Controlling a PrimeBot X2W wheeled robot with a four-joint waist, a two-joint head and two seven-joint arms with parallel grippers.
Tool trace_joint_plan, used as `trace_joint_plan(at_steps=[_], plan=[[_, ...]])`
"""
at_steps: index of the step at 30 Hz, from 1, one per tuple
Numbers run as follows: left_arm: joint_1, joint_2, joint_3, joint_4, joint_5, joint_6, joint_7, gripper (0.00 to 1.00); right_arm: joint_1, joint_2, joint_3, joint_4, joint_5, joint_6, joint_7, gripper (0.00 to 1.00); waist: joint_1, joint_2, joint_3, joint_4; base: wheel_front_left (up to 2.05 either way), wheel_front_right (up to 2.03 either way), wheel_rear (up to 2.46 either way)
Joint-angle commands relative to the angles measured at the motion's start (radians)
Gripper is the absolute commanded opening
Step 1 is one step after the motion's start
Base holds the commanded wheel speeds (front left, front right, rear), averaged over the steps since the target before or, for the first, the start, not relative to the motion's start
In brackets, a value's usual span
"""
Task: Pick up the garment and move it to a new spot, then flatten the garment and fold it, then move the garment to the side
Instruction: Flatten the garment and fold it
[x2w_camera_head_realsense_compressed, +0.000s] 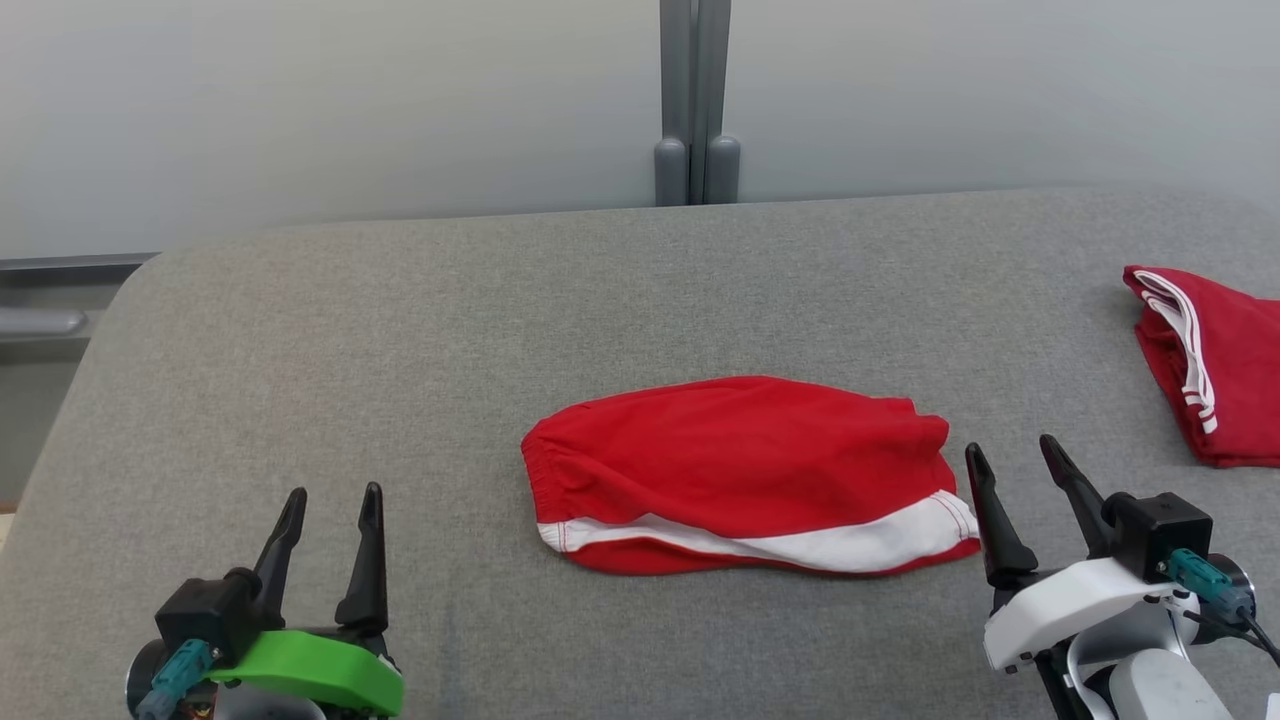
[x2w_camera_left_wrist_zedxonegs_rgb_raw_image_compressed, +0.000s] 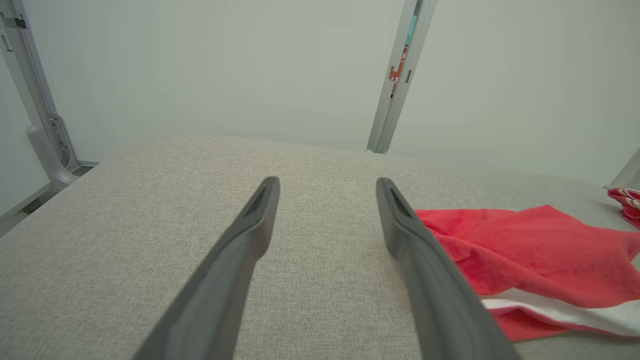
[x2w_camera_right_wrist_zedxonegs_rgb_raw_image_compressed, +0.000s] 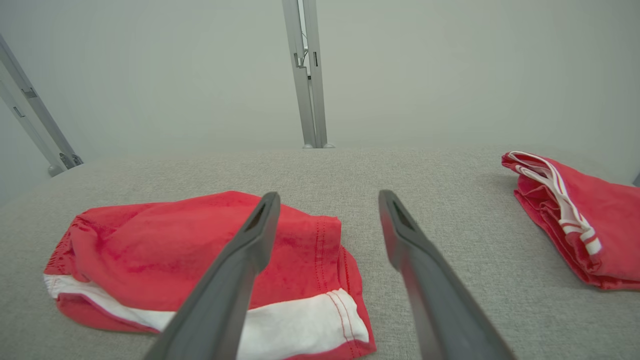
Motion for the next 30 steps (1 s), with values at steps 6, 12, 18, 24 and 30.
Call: trace_joint_plan(at_steps=[6, 12, 18, 24, 30], plan=[[-0.032, -0.002, -0.054, 0.058, -0.028, -0.010, 0.028, 1.00, -0.011, 0.001, -0.006, 0.005, 0.008, -0.002, 0.074, 1.00, -0.0001, 0.0000, 0.010, -0.011, 0.00, 0.00, 0.00], [-0.073, -0.002, -0.171, 0.109, -0.098, -0.010, 0.126, 1.00, -0.029, -0.004, -0.018, 0.037, 0.029, -0.002, 0.251, 1.00, -0.0001, 0.0000, 0.035, -0.025, 0.00, 0.00, 0.00], [-0.144, -0.011, -0.273, 0.199, -0.168, -0.011, 0.199, 1.00, -0.089, 0.011, -0.012, 0.083, 0.048, -0.002, 0.390, 1.00, -0.0001, 0.0000, 0.063, -0.043, 0.00, 0.00, 0.00], [-0.214, -0.021, -0.333, 0.293, -0.220, -0.011, 0.216, 1.00, -0.163, 0.016, 0.021, 0.162, 0.083, -0.002, 0.450, 1.00, -0.0001, 0.0000, 0.083, -0.055, 0.00, 0.00, 0.00], [-0.266, -0.026, -0.381, 0.357, -0.258, -0.011, 0.215, 1.00, -0.242, -0.003, 0.083, 0.257, 0.121, -0.002, 0.485, 1.00, -0.0001, 0.0000, 0.100, -0.061, 0.00, 0.00, 0.00]])
